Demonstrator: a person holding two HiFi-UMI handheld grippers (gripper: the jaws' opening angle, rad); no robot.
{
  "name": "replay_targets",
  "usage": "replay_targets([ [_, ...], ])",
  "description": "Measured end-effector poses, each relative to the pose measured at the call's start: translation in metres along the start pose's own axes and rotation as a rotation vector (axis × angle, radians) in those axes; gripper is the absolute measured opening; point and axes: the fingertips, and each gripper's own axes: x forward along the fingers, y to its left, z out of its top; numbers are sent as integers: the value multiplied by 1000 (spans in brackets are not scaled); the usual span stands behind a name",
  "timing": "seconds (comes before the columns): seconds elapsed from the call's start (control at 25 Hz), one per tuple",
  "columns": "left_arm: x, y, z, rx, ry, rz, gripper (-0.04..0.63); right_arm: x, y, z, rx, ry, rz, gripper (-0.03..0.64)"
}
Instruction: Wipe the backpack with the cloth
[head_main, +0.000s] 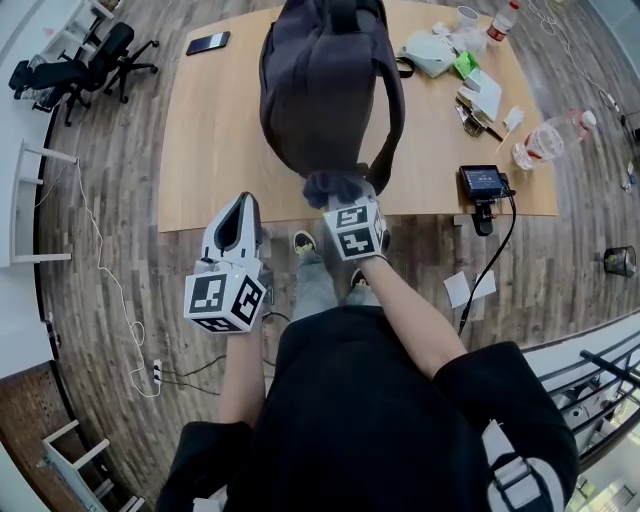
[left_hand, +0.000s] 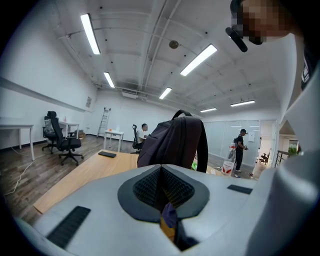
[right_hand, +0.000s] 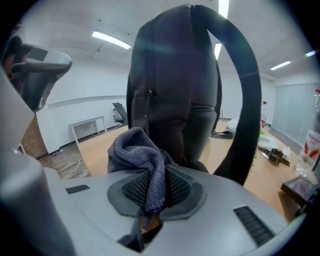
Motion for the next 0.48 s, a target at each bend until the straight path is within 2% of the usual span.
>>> replay_targets([
  [0.12,2,-4,1,2,1,-11,15,-7,-18,5,7,-13,-44,48],
  [0.24,5,-7,-1,0,4,-20,17,-18,-15,28,-33,-69,-30,47],
  [0.48,15,-21,3,6,-2,-48,17,-55,-11,124,-83,-298,-23,46],
])
